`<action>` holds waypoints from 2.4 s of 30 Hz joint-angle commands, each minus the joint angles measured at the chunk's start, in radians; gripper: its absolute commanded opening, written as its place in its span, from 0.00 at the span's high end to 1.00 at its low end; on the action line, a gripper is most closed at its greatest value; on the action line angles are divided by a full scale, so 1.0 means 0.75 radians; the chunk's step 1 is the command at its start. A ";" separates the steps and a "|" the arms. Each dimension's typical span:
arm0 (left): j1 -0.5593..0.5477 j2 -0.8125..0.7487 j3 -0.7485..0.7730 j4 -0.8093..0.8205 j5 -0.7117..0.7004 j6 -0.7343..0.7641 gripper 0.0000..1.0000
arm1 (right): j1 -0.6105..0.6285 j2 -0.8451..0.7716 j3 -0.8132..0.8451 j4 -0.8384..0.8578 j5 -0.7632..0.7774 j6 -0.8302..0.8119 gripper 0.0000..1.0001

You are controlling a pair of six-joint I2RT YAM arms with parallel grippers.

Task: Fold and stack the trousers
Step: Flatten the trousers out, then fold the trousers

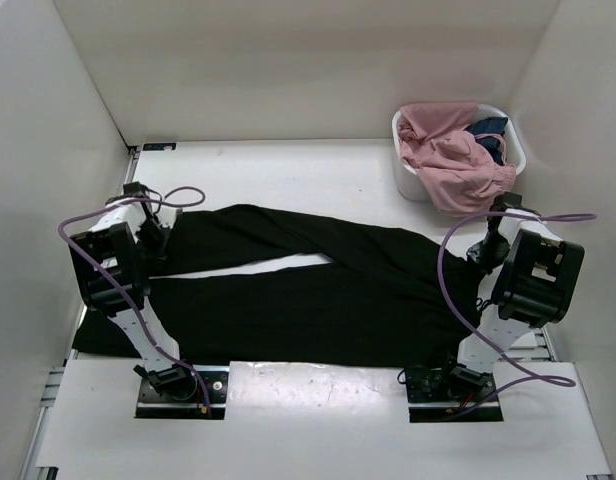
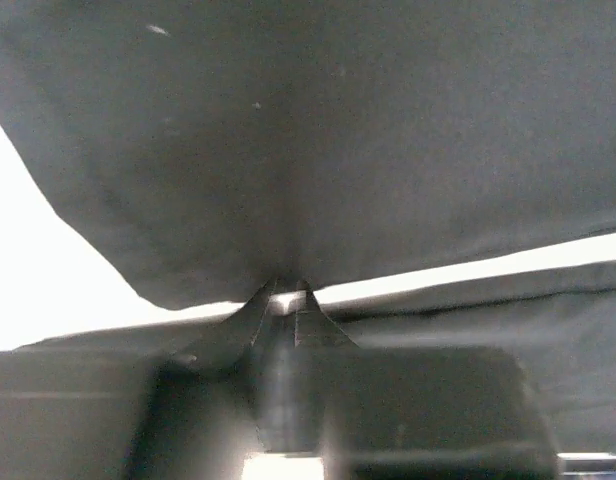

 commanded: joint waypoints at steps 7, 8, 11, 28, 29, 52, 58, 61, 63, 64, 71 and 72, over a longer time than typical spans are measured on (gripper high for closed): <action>-0.001 0.109 0.510 0.025 0.053 -0.131 0.09 | 0.060 -0.134 0.034 -0.025 0.088 -0.156 1.00; -0.001 0.225 0.613 0.007 0.006 -0.143 0.09 | 0.060 -0.146 0.034 -0.025 0.102 -0.156 1.00; -0.001 0.412 0.786 -0.069 0.034 -0.168 0.08 | 0.085 -0.158 0.046 -0.042 0.129 -0.172 1.00; 0.011 0.446 0.719 -0.085 0.112 -0.115 0.86 | 0.097 -0.211 0.128 -0.126 0.153 -0.160 1.00; 0.011 0.415 0.739 -0.073 0.112 -0.115 0.86 | 0.097 -0.232 0.140 -0.126 0.153 -0.160 1.00; 0.260 -0.330 -0.236 0.064 0.171 0.165 0.27 | 0.097 -0.442 0.012 -0.076 0.061 -0.185 1.00; 0.344 -0.358 -0.004 -0.107 0.296 0.196 0.24 | 0.097 -0.455 -0.013 -0.089 0.061 -0.185 1.00; 0.344 -0.309 0.178 -0.161 0.320 0.182 0.18 | 0.097 -0.455 -0.013 -0.103 0.061 -0.185 1.00; 0.344 -0.256 0.244 -0.161 0.320 0.145 0.17 | 0.097 -0.442 -0.013 -0.115 0.086 -0.197 1.00; 0.344 -0.181 0.305 -0.161 0.320 0.131 0.17 | 0.097 -0.442 -0.013 -0.127 0.086 -0.197 1.00; 0.263 0.208 0.543 -0.185 0.363 0.065 0.14 | 0.097 -0.357 0.040 -0.168 0.131 -0.221 1.00; 0.244 0.245 0.563 -0.185 0.382 0.053 0.14 | 0.097 -0.340 0.040 -0.183 0.131 -0.221 1.00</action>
